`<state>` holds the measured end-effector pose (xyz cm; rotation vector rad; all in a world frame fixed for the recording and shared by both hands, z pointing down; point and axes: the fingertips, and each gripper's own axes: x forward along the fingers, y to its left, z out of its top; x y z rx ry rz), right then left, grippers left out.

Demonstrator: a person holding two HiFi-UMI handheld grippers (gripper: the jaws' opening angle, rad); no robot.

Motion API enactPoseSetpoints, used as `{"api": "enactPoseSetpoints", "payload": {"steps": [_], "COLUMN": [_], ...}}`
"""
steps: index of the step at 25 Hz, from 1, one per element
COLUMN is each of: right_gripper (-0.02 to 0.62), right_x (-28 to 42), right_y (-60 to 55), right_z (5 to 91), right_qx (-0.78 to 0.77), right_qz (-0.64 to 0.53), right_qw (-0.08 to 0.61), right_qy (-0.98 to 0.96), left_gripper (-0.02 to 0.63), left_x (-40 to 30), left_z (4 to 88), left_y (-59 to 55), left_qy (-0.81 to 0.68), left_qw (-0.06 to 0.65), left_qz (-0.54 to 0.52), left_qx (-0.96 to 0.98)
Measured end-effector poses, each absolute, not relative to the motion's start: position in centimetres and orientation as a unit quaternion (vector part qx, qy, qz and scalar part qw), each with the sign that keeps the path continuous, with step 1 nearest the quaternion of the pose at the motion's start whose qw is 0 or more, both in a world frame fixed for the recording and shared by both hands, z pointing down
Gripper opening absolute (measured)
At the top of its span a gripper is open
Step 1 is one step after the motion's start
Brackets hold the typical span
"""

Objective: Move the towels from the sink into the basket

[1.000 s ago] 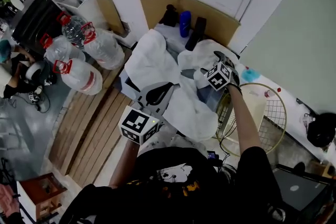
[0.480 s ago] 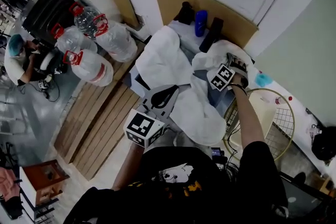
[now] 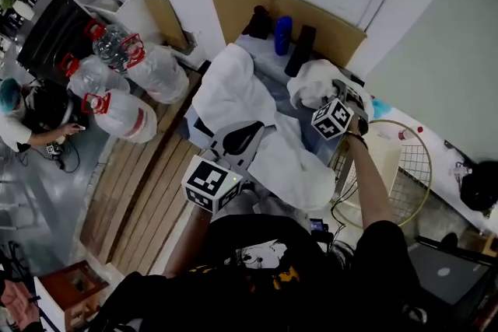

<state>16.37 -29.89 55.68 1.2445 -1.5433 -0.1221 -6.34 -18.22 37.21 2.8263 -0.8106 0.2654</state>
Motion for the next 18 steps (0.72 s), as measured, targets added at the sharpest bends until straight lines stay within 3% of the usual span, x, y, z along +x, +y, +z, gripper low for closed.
{"api": "enactPoseSetpoints", "payload": {"steps": [18], "right_gripper": [0.152], "right_x": [19.2], "right_y": [-16.2], "right_z": [37.6], "right_qx": [0.753], "right_qz": [-0.033], "right_qw": [0.365], "right_qy": [-0.547], "left_gripper": [0.009], "left_x": [-0.7], "left_z": [35.6], "left_y": [-14.3], "left_qy": [-0.055], "left_qw": [0.074], "left_qz": [0.069], "left_qx": [0.993]}}
